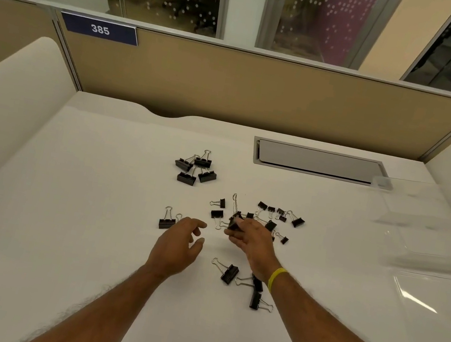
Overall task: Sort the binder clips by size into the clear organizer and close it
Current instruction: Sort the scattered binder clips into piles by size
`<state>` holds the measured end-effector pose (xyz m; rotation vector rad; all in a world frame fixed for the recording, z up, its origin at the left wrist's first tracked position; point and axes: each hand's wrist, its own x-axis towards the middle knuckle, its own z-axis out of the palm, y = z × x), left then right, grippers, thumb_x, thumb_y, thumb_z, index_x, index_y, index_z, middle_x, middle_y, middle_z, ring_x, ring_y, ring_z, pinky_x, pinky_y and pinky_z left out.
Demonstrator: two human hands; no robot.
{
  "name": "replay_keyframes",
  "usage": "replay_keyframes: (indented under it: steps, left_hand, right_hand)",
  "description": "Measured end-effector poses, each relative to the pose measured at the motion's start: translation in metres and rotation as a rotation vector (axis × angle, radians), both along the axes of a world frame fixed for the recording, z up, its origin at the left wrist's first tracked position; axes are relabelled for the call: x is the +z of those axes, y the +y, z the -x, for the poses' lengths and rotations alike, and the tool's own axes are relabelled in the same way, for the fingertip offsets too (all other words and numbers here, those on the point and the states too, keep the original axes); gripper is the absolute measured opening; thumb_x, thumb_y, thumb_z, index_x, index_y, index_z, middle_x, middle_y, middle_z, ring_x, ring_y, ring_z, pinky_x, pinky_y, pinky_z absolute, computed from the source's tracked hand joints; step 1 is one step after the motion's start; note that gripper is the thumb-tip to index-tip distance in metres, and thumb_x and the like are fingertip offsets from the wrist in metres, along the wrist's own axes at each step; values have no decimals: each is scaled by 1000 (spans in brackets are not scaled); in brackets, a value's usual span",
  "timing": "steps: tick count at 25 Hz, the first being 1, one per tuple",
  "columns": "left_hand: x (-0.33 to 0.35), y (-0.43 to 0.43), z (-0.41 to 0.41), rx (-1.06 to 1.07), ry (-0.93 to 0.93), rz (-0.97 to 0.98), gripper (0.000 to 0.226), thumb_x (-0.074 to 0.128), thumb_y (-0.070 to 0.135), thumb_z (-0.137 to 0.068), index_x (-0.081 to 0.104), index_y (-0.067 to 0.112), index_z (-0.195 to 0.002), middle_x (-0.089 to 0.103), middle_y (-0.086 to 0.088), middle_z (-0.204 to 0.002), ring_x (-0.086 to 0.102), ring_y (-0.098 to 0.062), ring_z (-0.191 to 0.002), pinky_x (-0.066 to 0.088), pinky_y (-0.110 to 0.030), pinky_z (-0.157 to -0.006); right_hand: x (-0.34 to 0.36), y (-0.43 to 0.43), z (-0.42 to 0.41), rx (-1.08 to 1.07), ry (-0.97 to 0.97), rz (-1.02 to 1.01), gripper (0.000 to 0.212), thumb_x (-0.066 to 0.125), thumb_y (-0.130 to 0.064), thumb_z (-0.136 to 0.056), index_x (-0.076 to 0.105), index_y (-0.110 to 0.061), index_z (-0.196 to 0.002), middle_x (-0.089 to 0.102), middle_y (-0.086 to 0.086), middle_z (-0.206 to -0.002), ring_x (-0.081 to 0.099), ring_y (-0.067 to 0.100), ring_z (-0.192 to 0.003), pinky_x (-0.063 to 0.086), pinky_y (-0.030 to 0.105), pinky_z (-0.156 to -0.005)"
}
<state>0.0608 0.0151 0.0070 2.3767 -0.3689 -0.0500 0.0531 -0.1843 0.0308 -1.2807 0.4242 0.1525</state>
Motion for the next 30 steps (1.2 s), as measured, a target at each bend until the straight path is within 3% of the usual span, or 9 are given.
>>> replay_keyframes:
  steps: [3,6,8,11,14,17,20,24,30]
  left_hand:
    - [1,-2,-10,4,-7,19,31,63,28,-88,57,31,-118,55,17,-94,55,-3,-80,51,-24,-70]
    - [0,0,-22,20,2,30,30,63,27,-88,58,29,-118,57,15,-95,56,-4,-77,53,-26,-70]
    - [-3,6,-31,44,18,23,29,63,27,-88,59,29,-117,57,16,-95,57,-5,-76,53,-26,-70]
    - [-6,19,-47,78,26,9,29,63,25,-88,59,29,-117,57,16,-95,56,-7,-79,52,-28,-72]
    - [-7,28,-65,119,24,-3,29,62,25,-89,59,27,-118,57,14,-97,56,-8,-83,48,-24,-73]
    - [-9,32,-80,145,13,-20,31,63,25,-89,59,26,-119,58,12,-100,55,-7,-86,44,-21,-74]
    - [-12,34,-92,156,5,-32,32,63,25,-89,60,24,-120,61,8,-105,54,-8,-91,43,-22,-79]
    - [-16,36,-102,168,-12,-49,32,63,25,-89,60,23,-121,62,8,-107,53,-7,-94,43,-23,-83]
    - [-23,45,-111,174,-18,-51,32,64,23,-88,62,21,-119,62,6,-106,54,-8,-93,46,-26,-84]
  right_hand:
    - [5,9,-9,-48,133,-375,26,50,-22,-97,60,-2,-111,67,23,-107,68,34,-97,53,41,-91]
    - [4,15,-19,-19,182,-434,35,45,-28,-97,60,-2,-114,67,25,-109,67,31,-92,52,39,-88]
    - [1,21,-32,-31,181,-388,29,49,-25,-96,63,-3,-109,67,23,-105,67,30,-90,52,40,-89]
    - [-5,34,-63,-41,108,-62,13,65,-18,-90,64,-8,-96,67,16,-97,66,27,-89,55,34,-82]
    - [-8,47,-101,-14,-5,441,25,79,-24,-76,64,-13,-93,66,7,-97,64,18,-85,54,27,-75]
    - [-12,59,-138,45,-163,853,30,77,-28,-74,61,-17,-97,54,0,-103,58,15,-87,52,29,-77]
    - [-15,73,-165,126,-217,1135,32,74,-32,-75,60,-19,-100,52,-1,-106,56,19,-94,51,36,-79]
    - [-25,82,-188,233,-237,1345,35,69,-38,-78,61,-19,-105,56,2,-108,52,22,-103,46,36,-88]
    - [-36,83,-197,261,-250,1309,58,71,-49,-77,55,-18,-124,56,1,-124,50,21,-117,34,38,-105]
